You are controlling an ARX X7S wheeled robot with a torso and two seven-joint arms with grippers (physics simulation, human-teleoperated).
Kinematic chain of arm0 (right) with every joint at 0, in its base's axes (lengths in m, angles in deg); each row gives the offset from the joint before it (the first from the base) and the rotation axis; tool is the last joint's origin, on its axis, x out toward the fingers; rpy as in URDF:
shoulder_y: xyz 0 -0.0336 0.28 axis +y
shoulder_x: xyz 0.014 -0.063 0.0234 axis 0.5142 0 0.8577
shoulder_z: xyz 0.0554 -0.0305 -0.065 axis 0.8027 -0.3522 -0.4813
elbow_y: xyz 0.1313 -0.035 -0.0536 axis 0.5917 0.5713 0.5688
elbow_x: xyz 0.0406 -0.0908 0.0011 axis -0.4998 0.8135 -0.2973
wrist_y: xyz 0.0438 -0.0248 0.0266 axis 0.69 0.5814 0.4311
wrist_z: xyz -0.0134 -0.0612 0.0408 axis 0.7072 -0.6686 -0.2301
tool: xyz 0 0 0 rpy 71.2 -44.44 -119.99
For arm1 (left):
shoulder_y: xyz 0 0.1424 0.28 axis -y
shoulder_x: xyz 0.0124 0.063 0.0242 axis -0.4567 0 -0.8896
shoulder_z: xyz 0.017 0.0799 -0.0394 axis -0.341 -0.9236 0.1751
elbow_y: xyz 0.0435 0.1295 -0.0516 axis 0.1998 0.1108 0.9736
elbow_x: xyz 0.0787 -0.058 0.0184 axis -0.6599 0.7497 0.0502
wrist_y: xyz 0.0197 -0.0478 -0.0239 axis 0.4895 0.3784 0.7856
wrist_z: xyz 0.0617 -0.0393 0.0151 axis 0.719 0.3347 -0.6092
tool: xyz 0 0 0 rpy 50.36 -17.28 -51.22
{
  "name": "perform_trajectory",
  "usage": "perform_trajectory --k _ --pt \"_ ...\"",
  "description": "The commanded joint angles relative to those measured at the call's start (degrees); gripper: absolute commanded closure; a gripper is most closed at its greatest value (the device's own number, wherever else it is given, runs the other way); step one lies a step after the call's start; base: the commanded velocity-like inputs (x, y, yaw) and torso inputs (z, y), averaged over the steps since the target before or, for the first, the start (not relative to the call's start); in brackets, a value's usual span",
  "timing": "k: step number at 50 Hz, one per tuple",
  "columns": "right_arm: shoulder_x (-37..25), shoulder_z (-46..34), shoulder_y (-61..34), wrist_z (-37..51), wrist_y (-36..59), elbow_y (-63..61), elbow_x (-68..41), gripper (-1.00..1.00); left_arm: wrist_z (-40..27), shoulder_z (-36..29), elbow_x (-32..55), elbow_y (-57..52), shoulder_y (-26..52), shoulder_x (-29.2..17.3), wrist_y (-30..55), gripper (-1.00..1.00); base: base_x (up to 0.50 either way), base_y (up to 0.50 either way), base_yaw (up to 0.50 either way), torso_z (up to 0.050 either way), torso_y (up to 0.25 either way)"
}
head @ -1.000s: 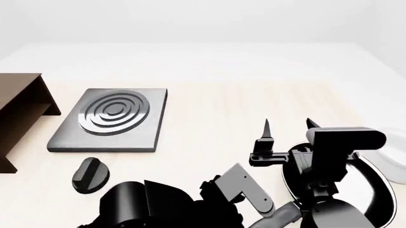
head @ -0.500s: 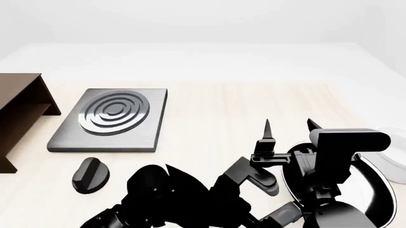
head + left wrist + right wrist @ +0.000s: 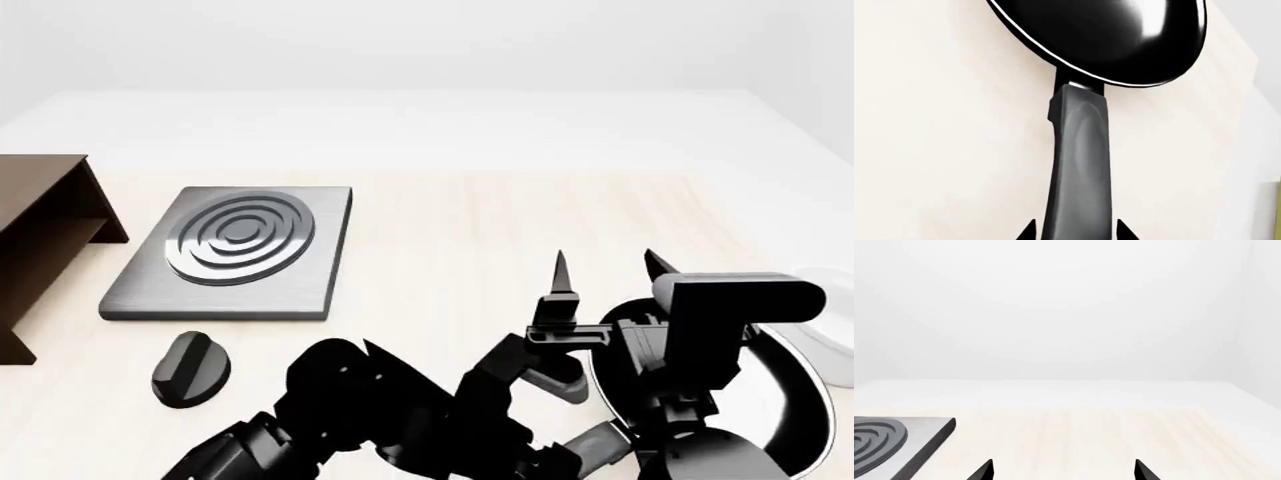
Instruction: Put the frying pan on top of the cabinet.
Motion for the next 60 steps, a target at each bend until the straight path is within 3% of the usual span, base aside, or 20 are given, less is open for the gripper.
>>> perform_trajectory --k 1,11,24,35,41,60 --pt "-0.1 0.0 -0.1 0.3 -0.1 -0.4 -0.5 -1.0 -4.2 -0.7 -0.3 -1.4 0.0 -1.4 -0.6 1.0 0.0 0.0 0.0 0.0 0.0" --pt "-0.3 0.5 -0.3 0.7 0.4 -1.5 -1.3 -1.0 -15.7 2.5 -0.5 -13.4 -1.1 -9.8 -1.4 1.0 0.0 0.0 0.0 0.0 0.0" --pt "-0.5 0.4 -0.7 1.2 0.6 -1.7 -1.7 -1.0 -19.9 8.8 -1.3 -21.4 -0.1 -20.2 -4.9 1.0 0.0 0.0 0.0 0.0 0.0" --pt "-0.8 0.2 -0.8 1.5 0.6 -1.5 -2.0 -1.0 -21.5 16.0 2.5 -21.6 0.9 -25.1 -7.4 1.0 0.0 0.0 0.0 0.0 0.0" --pt "-0.9 0.0 -0.9 1.6 0.5 -1.4 -2.1 -1.0 -23.2 21.8 5.8 -20.1 5.2 -27.6 -8.7 1.0 0.0 0.0 0.0 0.0 0.0" --pt "-1.0 -0.6 -0.7 1.9 0.1 -1.3 -2.6 -1.0 -25.1 29.5 9.0 -14.1 15.7 -32.2 -10.2 1.0 0.0 0.0 0.0 0.0 0.002"
